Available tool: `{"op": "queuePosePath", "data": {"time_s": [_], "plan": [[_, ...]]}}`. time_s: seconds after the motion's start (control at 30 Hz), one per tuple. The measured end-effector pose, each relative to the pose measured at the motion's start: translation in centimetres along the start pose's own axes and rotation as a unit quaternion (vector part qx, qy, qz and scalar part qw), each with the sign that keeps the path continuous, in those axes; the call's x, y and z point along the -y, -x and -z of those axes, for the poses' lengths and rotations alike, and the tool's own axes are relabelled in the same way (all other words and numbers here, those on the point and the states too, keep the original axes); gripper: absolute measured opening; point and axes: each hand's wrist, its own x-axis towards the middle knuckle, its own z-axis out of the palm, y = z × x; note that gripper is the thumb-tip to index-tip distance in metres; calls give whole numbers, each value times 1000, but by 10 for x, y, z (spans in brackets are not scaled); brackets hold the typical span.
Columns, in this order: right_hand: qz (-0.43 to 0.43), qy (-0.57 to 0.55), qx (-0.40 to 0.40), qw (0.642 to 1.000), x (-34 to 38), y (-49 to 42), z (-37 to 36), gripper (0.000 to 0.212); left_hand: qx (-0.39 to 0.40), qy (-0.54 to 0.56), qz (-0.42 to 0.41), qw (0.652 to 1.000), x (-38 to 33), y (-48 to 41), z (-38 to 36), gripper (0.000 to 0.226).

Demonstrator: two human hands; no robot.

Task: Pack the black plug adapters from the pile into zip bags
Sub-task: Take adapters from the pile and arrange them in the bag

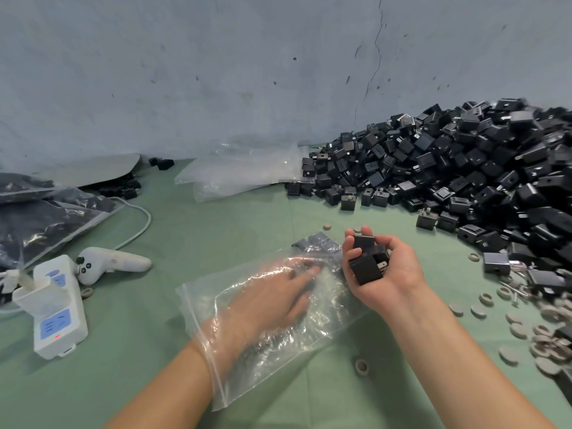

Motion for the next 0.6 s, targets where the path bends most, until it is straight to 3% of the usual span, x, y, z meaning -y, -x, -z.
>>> {"op": "queuePosePath", "data": {"time_s": [0.17,0.33,0.4,0.5,0.6], "plan": [[3,0,-3,1000,0,0,0,18,7,-21,-23,999,2,2,2,46],[3,7,-4,1000,-2,2,1,18,-31,72,-34,996,-2,12,19,44],[1,10,-3,1000,-4,4,1,19,-67,57,-29,996,5,27,26,39],[-2,18,-2,1000,-9,7,1,19,-154,86,63,982,12,63,34,29],[-5,27,5,1000,-15,11,2,18,-185,188,180,948,20,98,47,41]]}}
